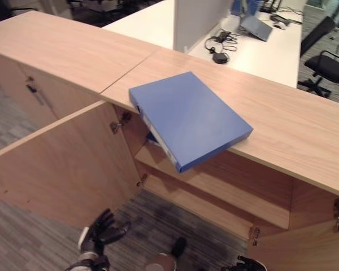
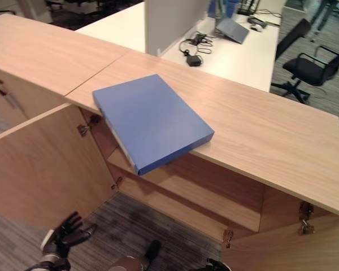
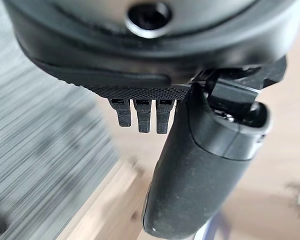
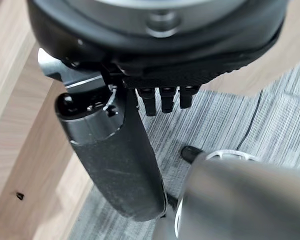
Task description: Put the empty folder in the office cabinet
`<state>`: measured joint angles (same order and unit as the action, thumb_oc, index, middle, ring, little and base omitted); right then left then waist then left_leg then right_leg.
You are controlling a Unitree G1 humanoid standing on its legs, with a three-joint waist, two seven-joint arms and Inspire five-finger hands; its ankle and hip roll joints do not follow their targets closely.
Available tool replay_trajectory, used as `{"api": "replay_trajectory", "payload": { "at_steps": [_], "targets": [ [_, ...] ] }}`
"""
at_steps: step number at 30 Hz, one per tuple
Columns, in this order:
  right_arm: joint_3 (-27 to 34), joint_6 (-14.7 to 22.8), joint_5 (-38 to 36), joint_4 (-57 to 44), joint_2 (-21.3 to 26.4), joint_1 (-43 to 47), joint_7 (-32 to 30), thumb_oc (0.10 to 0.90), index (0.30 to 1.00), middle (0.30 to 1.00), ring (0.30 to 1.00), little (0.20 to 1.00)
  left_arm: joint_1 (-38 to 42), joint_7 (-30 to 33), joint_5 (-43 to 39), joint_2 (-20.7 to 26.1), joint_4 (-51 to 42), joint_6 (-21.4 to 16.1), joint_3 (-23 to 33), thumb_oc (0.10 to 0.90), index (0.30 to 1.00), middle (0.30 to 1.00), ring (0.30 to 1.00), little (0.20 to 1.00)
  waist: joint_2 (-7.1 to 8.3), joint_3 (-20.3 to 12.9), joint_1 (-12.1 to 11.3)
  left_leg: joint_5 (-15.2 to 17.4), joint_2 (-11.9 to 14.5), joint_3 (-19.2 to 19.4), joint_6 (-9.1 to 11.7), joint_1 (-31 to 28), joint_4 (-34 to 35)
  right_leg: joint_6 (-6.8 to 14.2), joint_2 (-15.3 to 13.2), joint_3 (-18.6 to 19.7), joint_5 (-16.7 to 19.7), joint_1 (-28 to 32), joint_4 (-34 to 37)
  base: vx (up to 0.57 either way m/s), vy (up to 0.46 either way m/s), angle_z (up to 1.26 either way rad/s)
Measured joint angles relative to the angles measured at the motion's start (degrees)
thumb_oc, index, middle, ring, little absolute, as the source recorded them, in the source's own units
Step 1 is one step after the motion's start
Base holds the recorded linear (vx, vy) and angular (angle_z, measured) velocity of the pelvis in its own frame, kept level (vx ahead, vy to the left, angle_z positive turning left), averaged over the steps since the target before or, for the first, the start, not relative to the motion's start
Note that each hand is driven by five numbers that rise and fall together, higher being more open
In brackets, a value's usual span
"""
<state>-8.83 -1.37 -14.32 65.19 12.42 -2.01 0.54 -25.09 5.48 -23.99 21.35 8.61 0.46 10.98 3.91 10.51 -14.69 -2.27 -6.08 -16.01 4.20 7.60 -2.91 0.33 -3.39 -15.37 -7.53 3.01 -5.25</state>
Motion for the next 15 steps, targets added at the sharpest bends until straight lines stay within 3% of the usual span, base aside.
{"api": "replay_trajectory", "payload": {
  "at_steps": [1, 3, 5, 7, 10, 12, 14, 15],
  "targets": [
    [1.27, 0.77, -0.55, -0.2, -0.43, -1.55, -0.32, 0.8, 0.9, 0.9, 0.9, 0.9, -1.09, 2.15, 3.41, 0.33, -4.6, -0.24, 4.33, 0.8, 0.9, 0.9, 0.9, 0.9, -0.78, 0.26, 0.61, -1.78, 2.22, -0.84, 0.14, -0.82, 1.44, 0.53, 1.63, -1.59, 0.1, 1.24, 1.04, -0.01, -0.122, 0.45],
    [1.63, 0.58, -1.66, 1.05, -1.07, -2.73, -0.76, 0.8, 0.9, 0.9, 0.9, 0.9, 0.94, 6.96, 10.2, 1.99, -8.2, -0.86, 9.02, 0.8, 0.9, 0.9, 0.9, 0.9, 0.27, 0.43, -0.38, -1.77, 2.64, -2.29, 0.15, -1.82, 3.6, -0.08, 1.91, -2.49, -0.23, 1.18, 1.33, -0.01, -0.113, 0.33],
    [1.42, 1.2, -1.75, 1.85, -0.48, -3.47, -1.38, 0.8, 0.9, 0.9, 0.9, 0.9, 4.79, 14.99, 23.42, 4.52, -12.16, -2.59, 14.52, 0.8, 0.9, 0.9, 0.9, 0.9, 0.26, 0.49, -1.09, -1.88, 3.09, -2.85, 0.3, -2.59, 4.31, -0.24, 2.36, -2.62, -0.32, 1.63, 1.51, 0.01, -0.094, -0.02],
    [1.08, 1.5, -1.75, 2.36, -0.51, -3.31, -1.63, 0.8, 0.9, 0.9, 0.9, 0.9, 7.82, 17.73, 28.16, 5.88, -13.26, -4.19, 14.68, 0.8, 0.9, 0.9, 0.9, 0.9, 0.12, 0.42, -1.17, -2.21, 3.12, -3.23, 0.49, -2.77, 4.48, -0.18, 2.47, -2.82, -0.29, 1.8, 1.54, 0.0, 0.0, 0.0],
    [-2.65, 2.46, -1.73, 3.05, -0.85, -1.26, -2.29, 0.8, 0.9, 0.9, 0.9, 0.9, 13.86, 20.36, 36.99, 8.1, -17.52, -5.91, 9.6, 0.8, 0.9, 0.9, 0.9, 0.9, -0.14, 0.23, -0.86, -4.11, 3.16, -3.22, 0.14, -4.01, 5.27, 0.04, 2.61, -2.81, -0.16, 3.33, 2.75, 0.04, -0.01, -0.03],
    [-5.19, 3.42, -1.71, 4.84, -2.31, 1.94, -2.34, 0.8, 0.9, 0.9, 0.9, 0.9, 17.4, 20.96, 43.56, 14.74, -21.86, -7.93, 3.43, 0.8, 0.9, 0.9, 0.9, 0.9, 0.81, -0.42, 0.49, -5.41, 2.79, -3.02, -0.37, -5.07, 6.34, 0.74, 2.29, -3.0, -0.21, 4.78, 4.36, 0.08, 0.034, -0.01],
    [-7.22, 3.57, -1.64, 6.52, -3.35, 3.22, -2.38, 0.8, 0.9, 0.9, 0.9, 0.9, 20.04, 20.45, 47.04, 22.24, -24.64, -7.44, -1.01, 0.8, 0.9, 0.9, 0.9, 0.9, 0.93, -0.47, 0.65, -5.69, 2.5, -2.02, -0.84, -6.79, 6.86, 0.8, 2.05, -2.51, 0.48, 6.95, 6.35, 0.03, 0.041, -0.09],
    [-7.2, 3.97, -1.64, 6.5, -3.6, 3.55, -2.25, 0.8, 0.9, 0.9, 0.9, 0.9, 20.53, 19.91, 49.58, 25.91, -26.99, -9.13, -2.68, 0.8, 0.9, 0.9, 0.9, 0.9, 0.74, -0.61, 1.07, -5.73, 2.18, -1.93, -0.88, -7.58, 7.32, 1.17, 1.82, -2.5, 0.75, 8.01, 7.17, 0.04, 0.033, -0.05]
  ]
}}
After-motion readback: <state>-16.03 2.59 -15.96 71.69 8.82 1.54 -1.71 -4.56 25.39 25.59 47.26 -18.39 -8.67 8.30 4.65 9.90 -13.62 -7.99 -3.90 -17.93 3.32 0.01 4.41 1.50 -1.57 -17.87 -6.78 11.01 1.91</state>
